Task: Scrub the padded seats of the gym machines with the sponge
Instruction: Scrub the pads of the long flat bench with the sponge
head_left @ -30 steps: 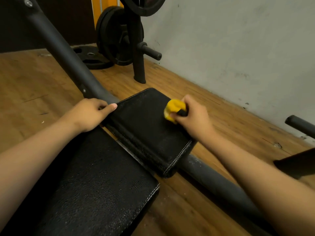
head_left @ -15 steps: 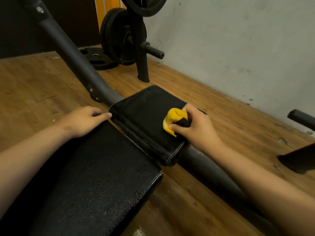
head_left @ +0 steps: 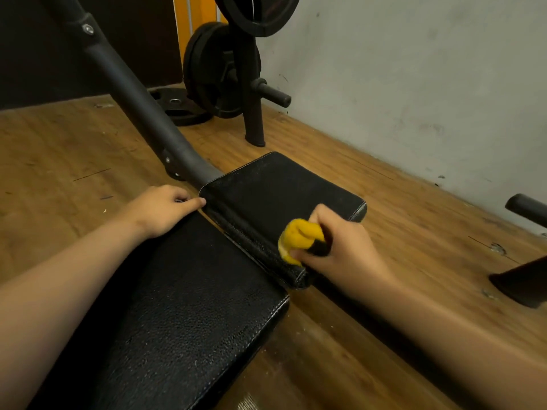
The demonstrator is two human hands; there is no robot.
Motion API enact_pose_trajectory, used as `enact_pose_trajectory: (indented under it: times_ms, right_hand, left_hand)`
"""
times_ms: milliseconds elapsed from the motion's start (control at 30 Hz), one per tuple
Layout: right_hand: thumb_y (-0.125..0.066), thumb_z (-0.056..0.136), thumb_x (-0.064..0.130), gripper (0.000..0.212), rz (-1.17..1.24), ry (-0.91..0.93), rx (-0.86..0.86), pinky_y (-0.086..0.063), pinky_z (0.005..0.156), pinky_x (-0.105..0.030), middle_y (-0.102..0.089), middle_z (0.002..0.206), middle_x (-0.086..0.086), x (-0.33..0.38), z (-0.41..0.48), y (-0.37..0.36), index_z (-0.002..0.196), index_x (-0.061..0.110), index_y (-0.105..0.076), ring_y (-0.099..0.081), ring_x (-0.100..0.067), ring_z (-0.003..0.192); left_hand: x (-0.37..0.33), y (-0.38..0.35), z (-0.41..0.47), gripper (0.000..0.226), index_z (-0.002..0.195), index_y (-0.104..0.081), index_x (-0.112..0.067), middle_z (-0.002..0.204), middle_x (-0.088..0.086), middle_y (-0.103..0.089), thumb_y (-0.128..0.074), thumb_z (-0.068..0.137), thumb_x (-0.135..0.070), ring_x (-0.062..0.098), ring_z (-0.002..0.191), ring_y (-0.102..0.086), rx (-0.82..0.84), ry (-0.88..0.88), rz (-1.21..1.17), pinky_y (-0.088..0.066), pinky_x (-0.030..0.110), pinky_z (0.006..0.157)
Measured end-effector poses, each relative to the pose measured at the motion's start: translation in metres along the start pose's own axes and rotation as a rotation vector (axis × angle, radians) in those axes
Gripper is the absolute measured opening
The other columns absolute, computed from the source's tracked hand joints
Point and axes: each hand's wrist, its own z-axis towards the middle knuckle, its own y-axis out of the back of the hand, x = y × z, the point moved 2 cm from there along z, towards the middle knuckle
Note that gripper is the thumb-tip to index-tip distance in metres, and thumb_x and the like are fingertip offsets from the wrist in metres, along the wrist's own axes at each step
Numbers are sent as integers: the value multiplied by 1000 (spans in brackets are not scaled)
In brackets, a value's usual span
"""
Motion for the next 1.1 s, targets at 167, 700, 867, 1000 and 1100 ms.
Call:
enact_pose_trajectory:
  times_ms: [167,700,867,1000,1100]
  right_hand:
    - [-79,76,23,37,-86,-64,-121,-36,56,-14,-54,71,11,-24,14,19,81,25,-43,-53,1,70]
    - [-74,81,25,37,-254,-244,-199,-27,51,-23,-44,72,12,-77,75,45,88,17,-39,-49,-15,70]
    - [-76,79,25,38,-199,-283,-252,-31,53,-28,-47,71,8,-71,78,37,85,15,-40,-48,-17,72]
    - [-81,74,25,37,-92,-85,-84,-36,55,-18,-56,72,7,-34,33,19,81,16,-45,-52,-5,68]
    - [-80,75,25,36,-72,-24,38,-37,55,-15,-57,69,7,-21,23,17,81,20,-45,-55,0,67]
  left_hand:
    - [1,-1,1,39,95,-70,-22,90,0,-66,-46,95,-51,14,84,-59,0,-3,-9,-49,37,81]
    - [4,-1,3,40,90,-71,-22,89,1,-68,-46,94,-53,13,83,-59,7,-17,-34,-49,37,81]
    - [4,-1,4,42,89,-71,-19,87,3,-68,-46,94,-53,18,84,-62,24,0,-38,-51,40,85]
    - [5,-1,3,42,86,-71,-20,86,1,-68,-47,93,-54,15,83,-62,1,-8,-35,-51,40,84]
    - [5,-1,4,44,87,-71,-18,86,4,-68,-47,93,-54,17,82,-62,4,-9,-31,-52,43,83]
